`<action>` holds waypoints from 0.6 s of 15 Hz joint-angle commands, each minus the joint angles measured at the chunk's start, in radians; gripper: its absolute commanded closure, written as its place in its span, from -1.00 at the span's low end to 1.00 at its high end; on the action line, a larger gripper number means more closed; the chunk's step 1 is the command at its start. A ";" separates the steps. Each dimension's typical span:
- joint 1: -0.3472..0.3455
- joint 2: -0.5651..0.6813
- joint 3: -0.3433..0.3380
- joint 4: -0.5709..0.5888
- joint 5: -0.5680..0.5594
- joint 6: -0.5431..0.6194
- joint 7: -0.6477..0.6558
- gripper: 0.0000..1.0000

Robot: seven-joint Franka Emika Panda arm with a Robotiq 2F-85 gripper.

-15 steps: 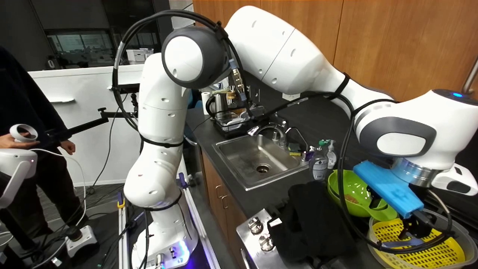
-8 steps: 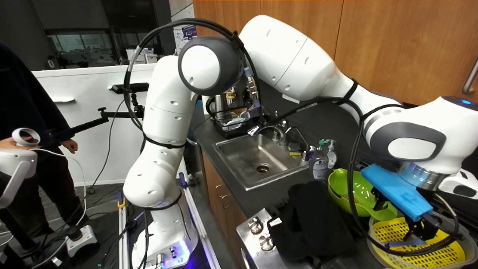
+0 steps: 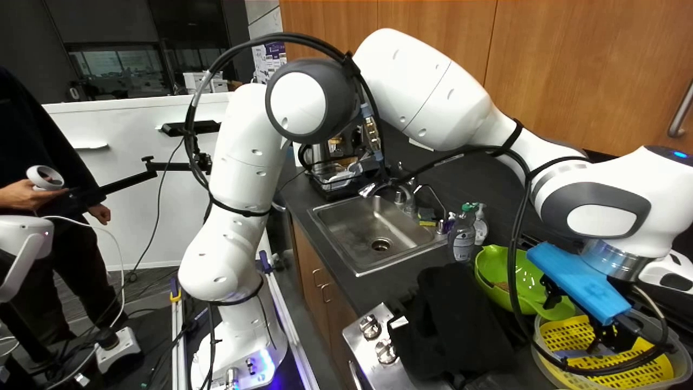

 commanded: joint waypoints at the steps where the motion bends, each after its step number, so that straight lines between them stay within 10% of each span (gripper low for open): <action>1: -0.012 0.001 0.013 0.004 -0.006 -0.003 0.004 -1.00; 9: -0.052 0.061 0.003 0.057 -0.007 0.011 0.024 -1.00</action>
